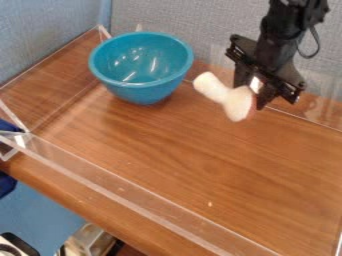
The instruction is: Remove the mushroom from inside the blue bowl and put it on the table
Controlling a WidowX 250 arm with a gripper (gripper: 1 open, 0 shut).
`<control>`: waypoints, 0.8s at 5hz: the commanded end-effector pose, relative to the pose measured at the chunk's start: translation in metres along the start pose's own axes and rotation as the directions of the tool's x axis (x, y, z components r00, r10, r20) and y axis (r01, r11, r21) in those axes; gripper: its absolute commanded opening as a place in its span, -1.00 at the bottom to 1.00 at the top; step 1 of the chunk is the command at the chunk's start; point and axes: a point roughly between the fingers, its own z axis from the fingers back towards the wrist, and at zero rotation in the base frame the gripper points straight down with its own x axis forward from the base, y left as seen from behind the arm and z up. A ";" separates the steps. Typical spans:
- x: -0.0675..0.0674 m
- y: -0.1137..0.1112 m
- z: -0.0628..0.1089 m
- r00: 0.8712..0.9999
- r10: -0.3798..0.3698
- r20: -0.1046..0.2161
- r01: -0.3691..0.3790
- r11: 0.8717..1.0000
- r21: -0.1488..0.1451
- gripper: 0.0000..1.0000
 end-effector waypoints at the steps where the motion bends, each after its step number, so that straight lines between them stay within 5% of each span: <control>1: 0.003 -0.017 0.003 0.998 -0.017 0.067 0.019 0.999 -0.027 -1.00; 3: 0.000 -0.034 -0.042 0.998 -0.011 0.058 0.016 0.996 -0.089 -1.00; 4: 0.001 -0.052 -0.046 0.998 -0.030 0.054 0.036 0.994 -0.103 -1.00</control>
